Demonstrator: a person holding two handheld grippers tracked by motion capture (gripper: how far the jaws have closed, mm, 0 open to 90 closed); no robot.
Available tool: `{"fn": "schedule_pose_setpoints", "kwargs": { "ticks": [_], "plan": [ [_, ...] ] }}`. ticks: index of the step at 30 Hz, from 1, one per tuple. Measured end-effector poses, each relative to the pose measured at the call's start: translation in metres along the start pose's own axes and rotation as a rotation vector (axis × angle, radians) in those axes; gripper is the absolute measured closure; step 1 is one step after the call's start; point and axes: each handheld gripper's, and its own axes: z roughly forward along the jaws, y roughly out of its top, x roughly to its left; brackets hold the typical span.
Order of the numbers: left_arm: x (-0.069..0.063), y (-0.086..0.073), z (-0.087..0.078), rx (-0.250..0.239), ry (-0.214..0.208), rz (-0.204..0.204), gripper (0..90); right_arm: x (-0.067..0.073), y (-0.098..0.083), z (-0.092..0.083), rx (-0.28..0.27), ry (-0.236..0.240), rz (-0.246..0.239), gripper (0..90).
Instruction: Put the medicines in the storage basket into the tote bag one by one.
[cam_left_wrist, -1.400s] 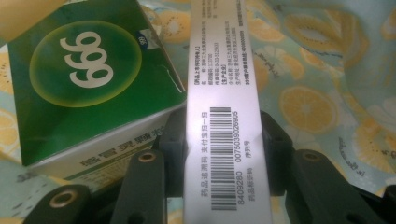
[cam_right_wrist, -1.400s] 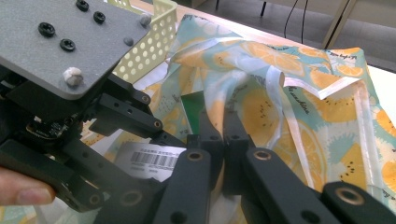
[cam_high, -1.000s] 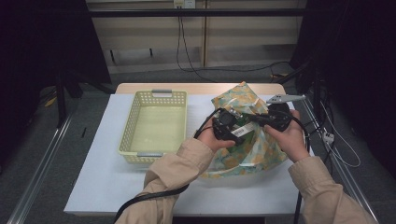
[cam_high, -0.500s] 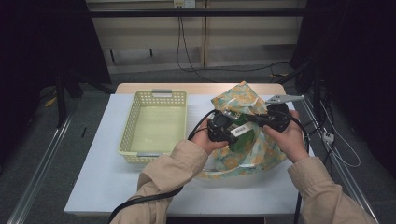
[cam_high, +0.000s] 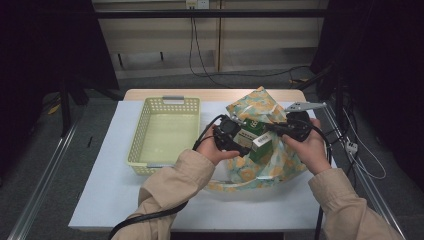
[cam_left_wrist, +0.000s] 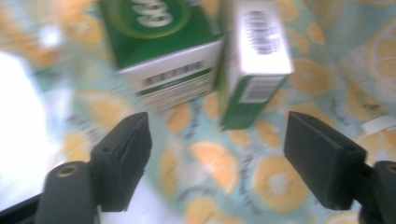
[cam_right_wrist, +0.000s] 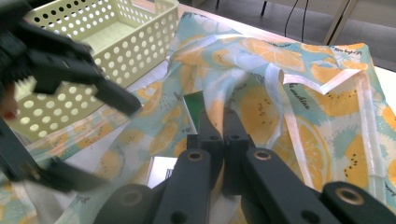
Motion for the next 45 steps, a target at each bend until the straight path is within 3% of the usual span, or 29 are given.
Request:
{"fn": "schedule_pose_setpoints", "kwargs": {
  "ticks": [1, 4, 8, 12, 15, 19, 24, 29, 37, 43, 45],
  "plan": [
    [0.005, -0.003, -0.001, -0.006, -0.027, -0.009, 20.7, 0.0, -0.001, 0.0, 0.001, -0.002, 0.003, 89.9],
    [0.011, -0.009, 0.002, 0.018, -0.008, -0.044, 19.3, 0.0, -0.003, 0.0, 0.002, -0.005, 0.007, 90.0],
    [0.015, -0.013, 0.006, 0.037, -0.013, -0.097, 20.1, 0.001, -0.003, 0.0, 0.006, -0.008, 0.004, 90.0],
    [0.013, -0.011, 0.007, 0.028, -0.003, -0.076, 20.1, 0.002, -0.002, 0.0, 0.008, -0.008, -0.005, 90.0],
    [0.011, -0.011, 0.007, 0.016, -0.017, -0.104, 19.7, 0.003, -0.002, -0.001, 0.006, -0.008, -0.005, 90.0],
    [0.005, -0.014, 0.007, 0.017, -0.015, -0.099, 19.0, 0.002, -0.004, -0.002, 0.007, -0.01, -0.001, 90.0],
    [-0.003, -0.025, 0.012, 0.013, -0.005, -0.125, 14.1, 0.002, -0.009, -0.001, 0.014, -0.01, 0.0, 90.0],
    [-0.009, -0.035, 0.022, 0.036, 0.033, -0.124, 11.9, 0.003, -0.013, -0.003, 0.013, -0.01, 0.004, 90.0],
    [-0.01, -0.037, 0.033, 0.053, 0.072, -0.129, 11.1, -0.002, -0.012, -0.013, 0.008, -0.02, 0.005, 90.0],
    [-0.008, -0.038, 0.038, 0.061, 0.072, -0.126, 11.7, -0.005, -0.013, -0.014, 0.012, -0.025, 0.008, 90.0],
    [-0.009, -0.039, 0.04, 0.048, 0.109, -0.116, 14.3, -0.005, -0.014, -0.014, 0.012, -0.022, 0.009, 90.0]
  ]
}}
